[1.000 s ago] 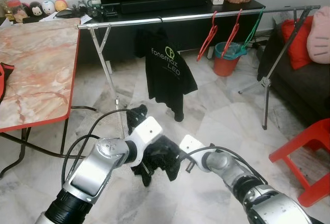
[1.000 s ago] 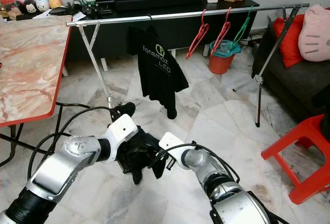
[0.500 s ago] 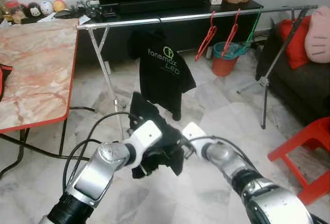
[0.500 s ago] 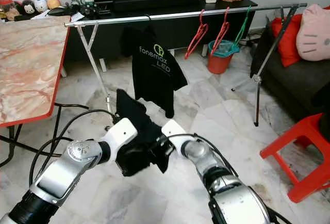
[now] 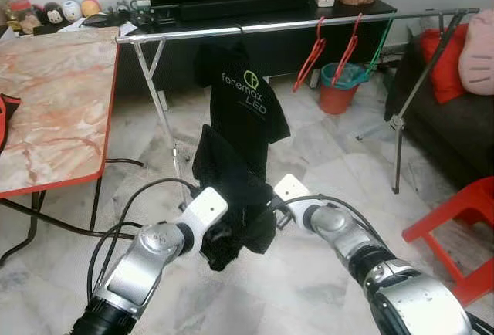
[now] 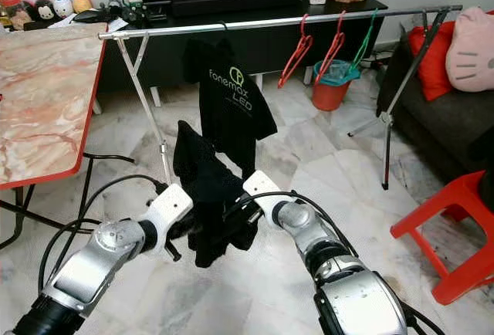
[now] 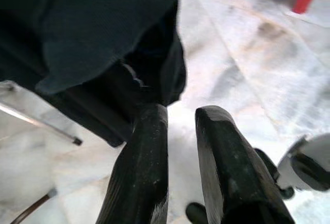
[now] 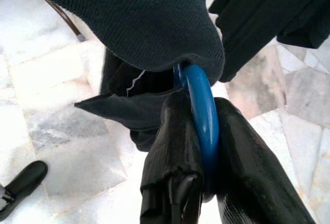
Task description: Hang hanger
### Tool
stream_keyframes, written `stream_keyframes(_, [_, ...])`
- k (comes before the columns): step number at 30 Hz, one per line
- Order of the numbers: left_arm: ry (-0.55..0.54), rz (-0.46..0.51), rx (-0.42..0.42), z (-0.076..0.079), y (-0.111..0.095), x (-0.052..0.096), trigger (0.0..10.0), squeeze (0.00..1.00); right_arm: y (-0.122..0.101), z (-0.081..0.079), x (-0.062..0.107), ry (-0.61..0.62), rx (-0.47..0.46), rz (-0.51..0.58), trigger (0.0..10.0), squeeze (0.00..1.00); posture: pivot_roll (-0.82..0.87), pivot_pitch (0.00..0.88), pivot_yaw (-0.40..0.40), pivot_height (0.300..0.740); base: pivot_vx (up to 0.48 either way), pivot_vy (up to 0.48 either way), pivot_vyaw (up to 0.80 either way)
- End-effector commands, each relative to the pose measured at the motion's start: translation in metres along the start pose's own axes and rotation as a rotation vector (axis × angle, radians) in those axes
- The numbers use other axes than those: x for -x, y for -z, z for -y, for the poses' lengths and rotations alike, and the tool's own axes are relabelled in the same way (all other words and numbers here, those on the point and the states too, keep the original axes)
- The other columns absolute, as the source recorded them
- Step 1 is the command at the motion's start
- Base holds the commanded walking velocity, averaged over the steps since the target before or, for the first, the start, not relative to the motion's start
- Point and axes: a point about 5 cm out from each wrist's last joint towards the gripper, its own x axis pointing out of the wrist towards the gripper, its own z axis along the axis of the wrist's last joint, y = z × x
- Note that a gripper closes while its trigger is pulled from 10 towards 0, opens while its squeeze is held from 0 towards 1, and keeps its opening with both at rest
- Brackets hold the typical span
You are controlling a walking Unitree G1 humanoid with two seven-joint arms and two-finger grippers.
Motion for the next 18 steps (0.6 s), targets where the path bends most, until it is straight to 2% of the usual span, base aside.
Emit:
stream_keyframes(1, [0.016, 0.008, 0.001, 0.002, 0.002, 0.001, 10.0, 1.00, -0.022, 0.005, -0.001, 0.008, 0.010, 0.090, 0.0, 0.00, 0.05, 0.000, -0.016, 0.740, 0.000, 0.000, 0.00])
stream_keyframes(2, [0.011, 0.014, 0.003, 0.002, 0.002, 0.001, 10.0, 1.00, -0.022, 0.005, -0.001, 0.002, 0.012, 0.091, 0.0, 0.00, 0.05, 0.000, -0.016, 0.740, 0.000, 0.000, 0.00])
stream_keyframes(5, [-0.106, 0.092, 0.009, -0.013, -0.008, 0.003, 10.0, 1.00, -0.020, 0.003, 0.000, -0.034, 0.030, 0.092, 0.0, 0.00, 0.05, 0.000, -0.016, 0.740, 0.000, 0.000, 0.00])
stream_keyframes(6, [-0.237, 0.121, -0.011, -0.028, -0.012, 0.006, 10.0, 1.00, -0.016, 0.001, 0.001, -0.074, 0.064, 0.075, 0.0, 0.00, 0.05, 0.000, -0.016, 0.740, 0.000, 0.000, 0.00])
stream_keyframes(7, [-0.237, 0.121, -0.011, -0.028, -0.012, 0.006, 10.0, 1.00, -0.016, 0.001, 0.001, -0.074, 0.064, 0.075, 0.0, 0.00, 0.05, 0.000, -0.016, 0.740, 0.000, 0.000, 0.00])
stream_keyframes(8, [-0.354, 0.128, -0.050, -0.041, -0.013, 0.011, 10.0, 0.93, -0.009, 0.000, 0.002, -0.120, 0.111, 0.046, 0.0, 0.00, 0.05, 0.000, -0.016, 0.740, 0.000, 0.000, 0.00])
stream_keyframes(9, [-0.379, 0.127, -0.058, -0.045, -0.012, 0.012, 10.0, 0.93, -0.007, -0.001, 0.003, -0.133, 0.128, 0.035, 0.0, 0.00, 0.05, 0.000, -0.016, 0.740, 0.000, 0.000, 0.00])
stream_keyframes(10, [-0.383, 0.145, -0.062, -0.047, -0.014, 0.015, 10.0, 0.00, -0.002, -0.002, 0.004, -0.160, 0.164, 0.013, 0.0, 0.00, 0.04, 0.000, -0.018, 0.740, 0.000, 0.000, 0.00])
stream_keyframes(12, [-0.398, 0.219, -0.061, -0.052, -0.021, 0.024, 10.0, 0.00, 0.013, -0.002, 0.010, -0.238, 0.235, -0.035, 0.0, 0.00, 0.04, 0.000, -0.019, 0.740, 0.000, 0.000, 0.00])
stream_keyframes(18, [-0.440, 0.313, -0.071, -0.058, -0.029, 0.032, 10.0, 0.00, 0.029, 0.004, 0.019, -0.321, 0.300, -0.096, 0.0, 0.00, 0.04, 0.000, -0.019, 0.740, 0.000, 0.000, 0.00])
